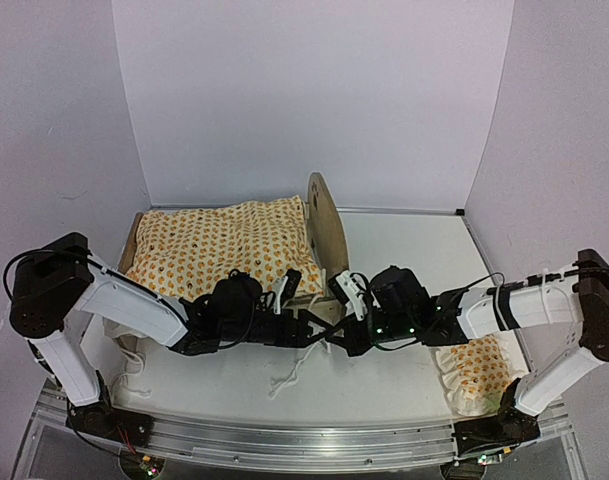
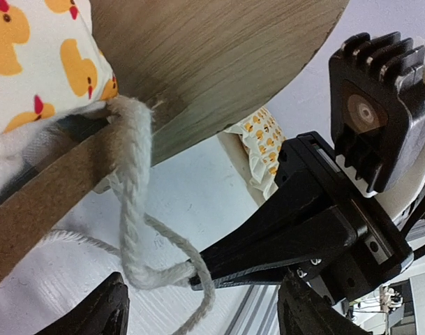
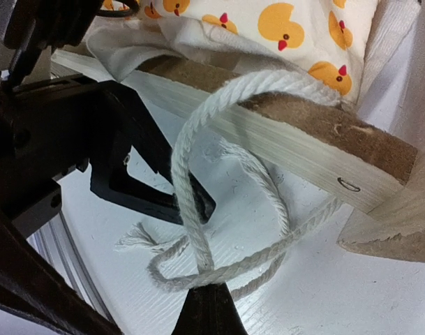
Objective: Set up the pet bed
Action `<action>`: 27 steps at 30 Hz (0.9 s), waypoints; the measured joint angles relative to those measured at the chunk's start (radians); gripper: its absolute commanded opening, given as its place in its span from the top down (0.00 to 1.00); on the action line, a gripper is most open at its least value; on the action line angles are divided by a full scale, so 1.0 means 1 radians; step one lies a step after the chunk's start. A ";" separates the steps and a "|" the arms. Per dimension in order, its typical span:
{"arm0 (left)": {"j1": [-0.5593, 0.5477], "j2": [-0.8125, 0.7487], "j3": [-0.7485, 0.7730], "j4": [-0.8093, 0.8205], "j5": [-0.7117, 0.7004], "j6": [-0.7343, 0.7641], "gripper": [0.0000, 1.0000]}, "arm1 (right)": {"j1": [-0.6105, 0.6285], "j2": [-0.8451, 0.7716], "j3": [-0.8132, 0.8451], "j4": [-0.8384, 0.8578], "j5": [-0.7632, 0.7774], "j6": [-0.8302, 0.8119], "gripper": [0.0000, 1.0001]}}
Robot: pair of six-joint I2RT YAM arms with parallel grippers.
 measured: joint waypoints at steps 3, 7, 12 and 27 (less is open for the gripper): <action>0.000 0.019 0.000 0.055 0.031 -0.015 0.34 | 0.000 0.000 0.000 0.009 -0.004 0.000 1.00; 0.005 0.031 0.000 0.091 0.055 -0.018 0.56 | 0.000 0.000 0.000 0.020 -0.013 0.000 1.00; 0.018 0.055 0.000 0.113 0.084 -0.017 0.84 | -0.002 0.000 0.000 0.021 -0.020 0.003 1.00; 0.044 0.019 -0.027 0.119 0.062 -0.024 1.00 | -0.034 -0.005 -0.236 0.366 -0.013 0.031 0.41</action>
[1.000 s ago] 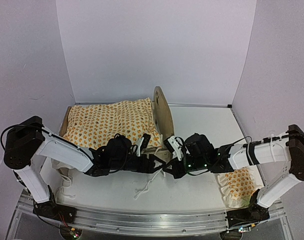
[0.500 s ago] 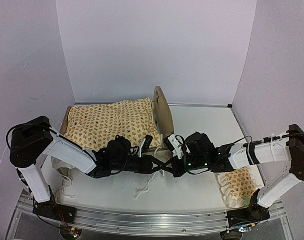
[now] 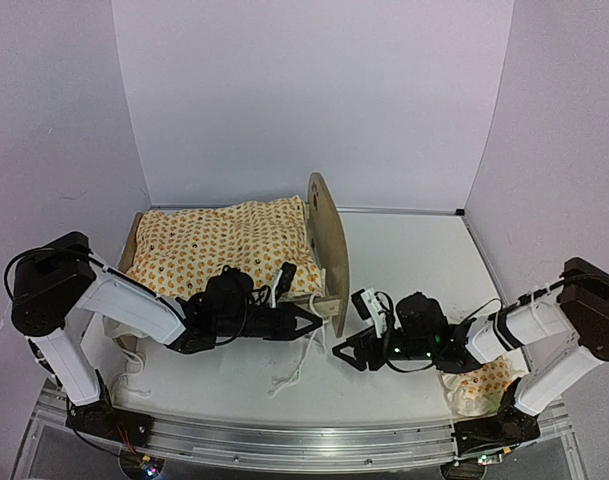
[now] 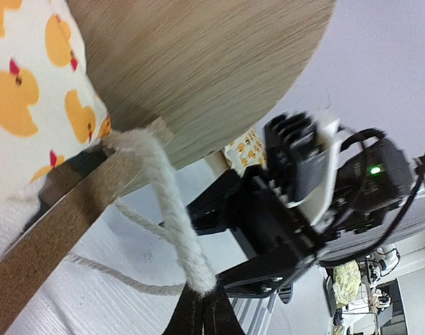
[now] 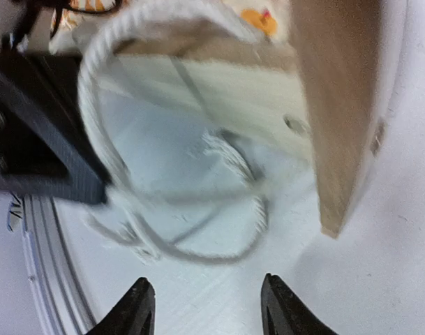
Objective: Set up the pet bed
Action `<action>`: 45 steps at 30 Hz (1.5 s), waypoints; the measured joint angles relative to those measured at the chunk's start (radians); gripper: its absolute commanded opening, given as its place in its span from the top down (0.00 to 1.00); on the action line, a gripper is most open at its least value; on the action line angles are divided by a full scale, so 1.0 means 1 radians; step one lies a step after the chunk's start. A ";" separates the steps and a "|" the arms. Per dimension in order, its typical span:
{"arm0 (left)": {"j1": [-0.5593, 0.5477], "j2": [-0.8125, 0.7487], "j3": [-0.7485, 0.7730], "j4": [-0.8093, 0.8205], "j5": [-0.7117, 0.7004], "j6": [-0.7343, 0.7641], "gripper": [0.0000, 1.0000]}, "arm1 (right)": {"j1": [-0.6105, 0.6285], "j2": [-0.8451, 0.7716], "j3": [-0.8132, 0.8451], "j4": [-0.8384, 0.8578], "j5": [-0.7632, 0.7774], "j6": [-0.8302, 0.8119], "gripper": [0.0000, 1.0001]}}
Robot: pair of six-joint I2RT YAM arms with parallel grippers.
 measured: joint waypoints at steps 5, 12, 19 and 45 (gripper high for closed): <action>0.007 -0.045 -0.001 0.002 0.000 -0.005 1.00 | -0.007 0.126 -0.111 0.248 -0.011 -0.055 0.39; 0.013 -0.057 -0.001 0.001 0.008 -0.017 1.00 | 0.023 0.277 -0.098 0.489 0.025 -0.148 0.40; 0.016 -0.075 -0.005 0.001 0.009 -0.017 1.00 | 0.029 0.406 -0.026 0.653 0.097 -0.167 0.67; 0.005 -0.008 -0.057 0.002 -0.046 0.024 1.00 | 0.030 -0.114 0.275 -0.410 0.183 -0.035 1.00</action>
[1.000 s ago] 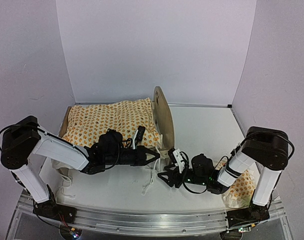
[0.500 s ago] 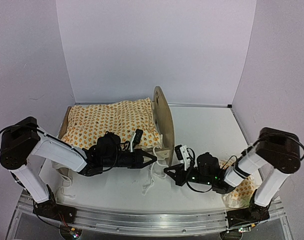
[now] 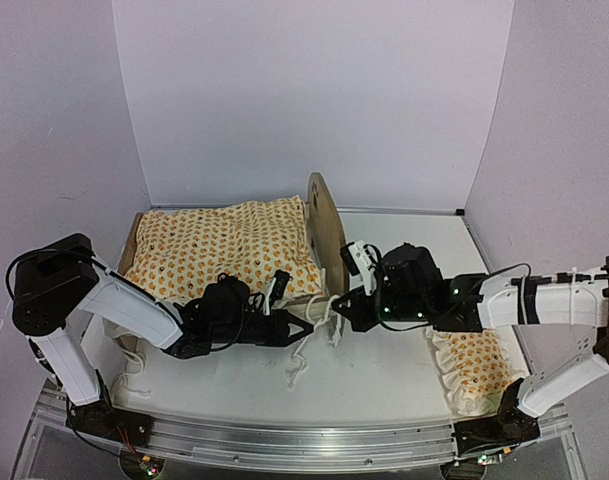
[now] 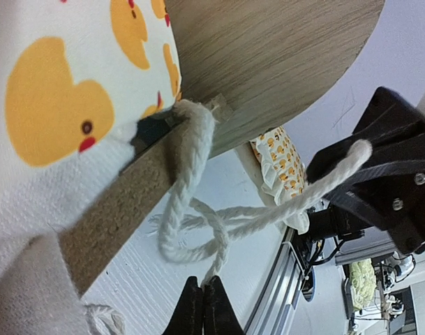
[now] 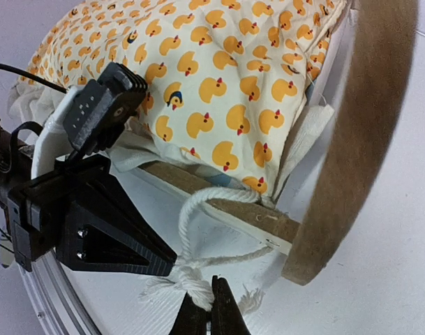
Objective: Set up the pet bed
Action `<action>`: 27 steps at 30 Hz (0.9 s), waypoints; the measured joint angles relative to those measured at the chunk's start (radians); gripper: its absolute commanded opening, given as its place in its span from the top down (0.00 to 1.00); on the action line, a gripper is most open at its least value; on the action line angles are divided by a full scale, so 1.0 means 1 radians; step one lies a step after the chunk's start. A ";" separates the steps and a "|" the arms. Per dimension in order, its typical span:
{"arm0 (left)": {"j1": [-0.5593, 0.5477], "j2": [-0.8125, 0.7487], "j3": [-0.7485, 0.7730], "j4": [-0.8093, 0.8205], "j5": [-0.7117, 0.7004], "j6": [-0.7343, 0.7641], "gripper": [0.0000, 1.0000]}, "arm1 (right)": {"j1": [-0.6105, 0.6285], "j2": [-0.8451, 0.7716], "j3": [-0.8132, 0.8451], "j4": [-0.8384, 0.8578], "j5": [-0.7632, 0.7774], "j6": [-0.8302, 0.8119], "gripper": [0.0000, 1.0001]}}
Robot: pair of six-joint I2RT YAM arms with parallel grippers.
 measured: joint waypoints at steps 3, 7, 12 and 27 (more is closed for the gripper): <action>0.000 0.000 0.000 0.000 -0.008 0.000 1.00 | 0.000 0.019 0.126 -0.119 0.010 -0.054 1.00; 0.000 0.000 0.000 -0.001 -0.018 0.004 1.00 | 0.000 0.036 0.227 -0.207 0.010 -0.102 1.00; 0.000 0.000 0.001 -0.002 -0.018 0.013 0.94 | 0.000 0.043 0.254 -0.283 0.010 -0.164 1.00; -0.012 -0.002 0.021 -0.028 -0.071 -0.013 0.46 | 0.000 0.066 0.185 -0.311 0.005 -0.171 1.00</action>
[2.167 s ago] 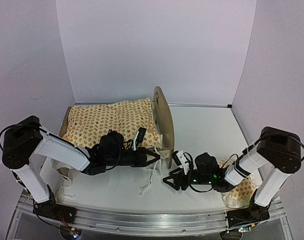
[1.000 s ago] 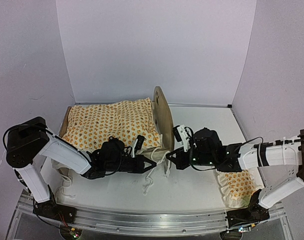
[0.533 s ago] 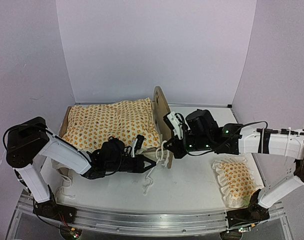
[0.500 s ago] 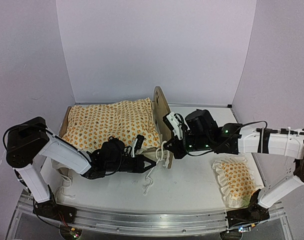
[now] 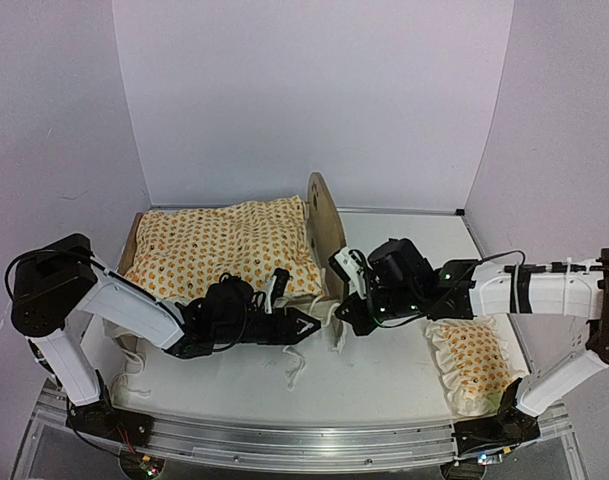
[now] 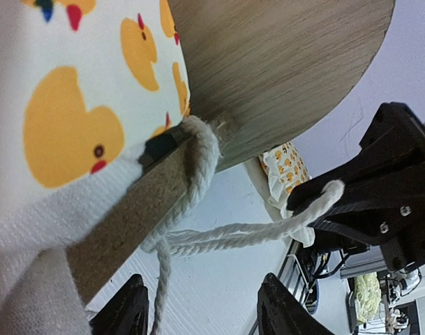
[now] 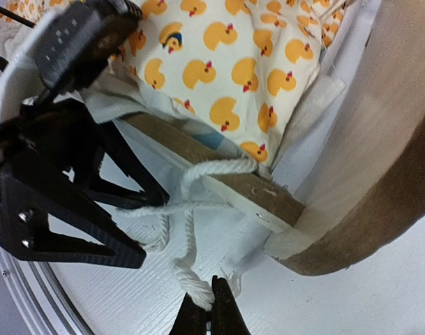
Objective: Set up the pet bed
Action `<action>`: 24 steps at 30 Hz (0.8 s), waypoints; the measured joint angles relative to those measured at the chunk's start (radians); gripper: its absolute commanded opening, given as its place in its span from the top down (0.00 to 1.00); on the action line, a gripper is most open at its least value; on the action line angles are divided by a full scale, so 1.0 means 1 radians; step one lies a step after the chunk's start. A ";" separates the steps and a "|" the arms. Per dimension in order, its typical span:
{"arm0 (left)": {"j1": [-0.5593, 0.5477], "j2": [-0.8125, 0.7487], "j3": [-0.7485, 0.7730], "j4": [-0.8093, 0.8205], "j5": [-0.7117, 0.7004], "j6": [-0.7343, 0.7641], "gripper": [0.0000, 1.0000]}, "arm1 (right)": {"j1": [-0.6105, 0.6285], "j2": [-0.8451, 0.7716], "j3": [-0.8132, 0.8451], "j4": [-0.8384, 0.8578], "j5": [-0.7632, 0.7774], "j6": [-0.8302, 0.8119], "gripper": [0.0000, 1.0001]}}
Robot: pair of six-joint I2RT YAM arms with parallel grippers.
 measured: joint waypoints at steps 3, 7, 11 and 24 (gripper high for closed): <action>-0.010 -0.012 0.000 -0.009 -0.046 -0.001 0.46 | 0.000 -0.006 -0.063 0.040 -0.006 0.028 1.00; -0.015 -0.023 0.002 -0.021 -0.093 0.000 0.51 | 0.000 -0.029 -0.137 0.084 -0.050 0.045 1.00; -0.021 -0.020 0.024 -0.049 -0.146 0.001 0.55 | 0.000 -0.035 -0.161 0.119 -0.093 0.053 1.00; -0.072 0.028 0.157 -0.106 -0.326 0.050 0.61 | 0.000 -0.072 -0.193 0.219 -0.175 0.064 1.00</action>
